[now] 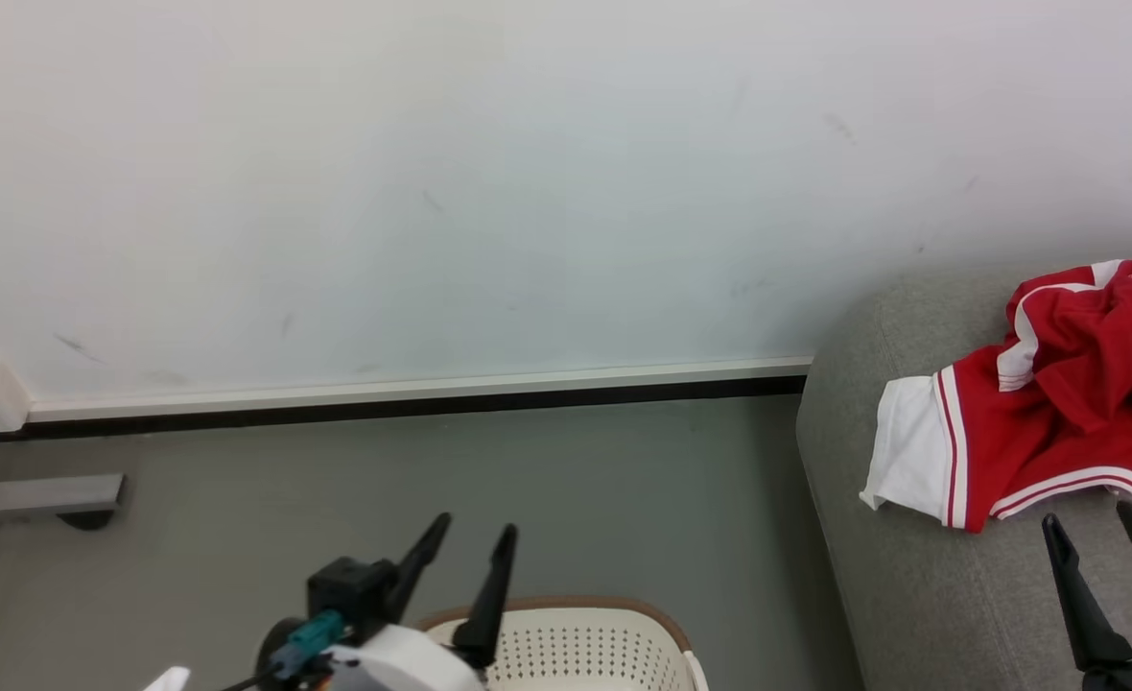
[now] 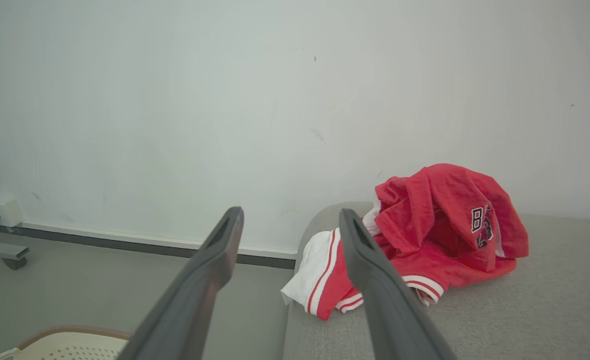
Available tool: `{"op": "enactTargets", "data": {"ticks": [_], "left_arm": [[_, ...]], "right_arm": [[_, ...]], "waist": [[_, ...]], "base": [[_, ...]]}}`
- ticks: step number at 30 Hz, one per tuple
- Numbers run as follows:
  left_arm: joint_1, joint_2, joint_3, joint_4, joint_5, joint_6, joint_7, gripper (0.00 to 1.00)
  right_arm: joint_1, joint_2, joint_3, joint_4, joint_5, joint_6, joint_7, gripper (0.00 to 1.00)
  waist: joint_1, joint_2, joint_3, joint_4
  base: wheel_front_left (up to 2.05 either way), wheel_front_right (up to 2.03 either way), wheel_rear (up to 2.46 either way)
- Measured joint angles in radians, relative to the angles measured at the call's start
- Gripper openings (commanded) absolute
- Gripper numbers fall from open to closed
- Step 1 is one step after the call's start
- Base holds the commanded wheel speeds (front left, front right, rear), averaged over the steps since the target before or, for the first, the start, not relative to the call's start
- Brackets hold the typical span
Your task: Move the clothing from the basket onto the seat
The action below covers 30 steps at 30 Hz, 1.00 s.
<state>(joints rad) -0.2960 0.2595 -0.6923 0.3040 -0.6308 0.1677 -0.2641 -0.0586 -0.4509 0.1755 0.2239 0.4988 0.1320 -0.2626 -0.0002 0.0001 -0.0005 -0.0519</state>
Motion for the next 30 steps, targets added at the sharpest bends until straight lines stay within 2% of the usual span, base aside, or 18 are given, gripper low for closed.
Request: {"op": "enactTargets", "data": {"ticks": [8,20,30], "left_arm": [[0.124,0.021,0.17,-0.047,0.115,0.017,0.0,1.0],[0.288,-0.057,0.406,-0.052,0.25,0.004,0.0,1.0],[0.385,-0.133,0.559,-0.028,0.333,-0.054,0.0,1.0]], "right_arm": [[0.089,0.111,-0.075,-0.039,-0.064,0.0,0.0,1.0],[0.143,0.208,-0.089,0.004,-0.123,0.0,0.0,1.0],[0.164,0.243,-0.086,0.021,-0.129,0.0,0.0,1.0]], "waist": [[0.0,0.0,-0.015,0.012],[0.0001,0.0,-0.031,0.005],[0.0002,0.0,-0.06,-0.007]], "base": [[0.0,0.0,0.0],[0.0,0.0,0.0],[0.0,0.0,0.0]]}}
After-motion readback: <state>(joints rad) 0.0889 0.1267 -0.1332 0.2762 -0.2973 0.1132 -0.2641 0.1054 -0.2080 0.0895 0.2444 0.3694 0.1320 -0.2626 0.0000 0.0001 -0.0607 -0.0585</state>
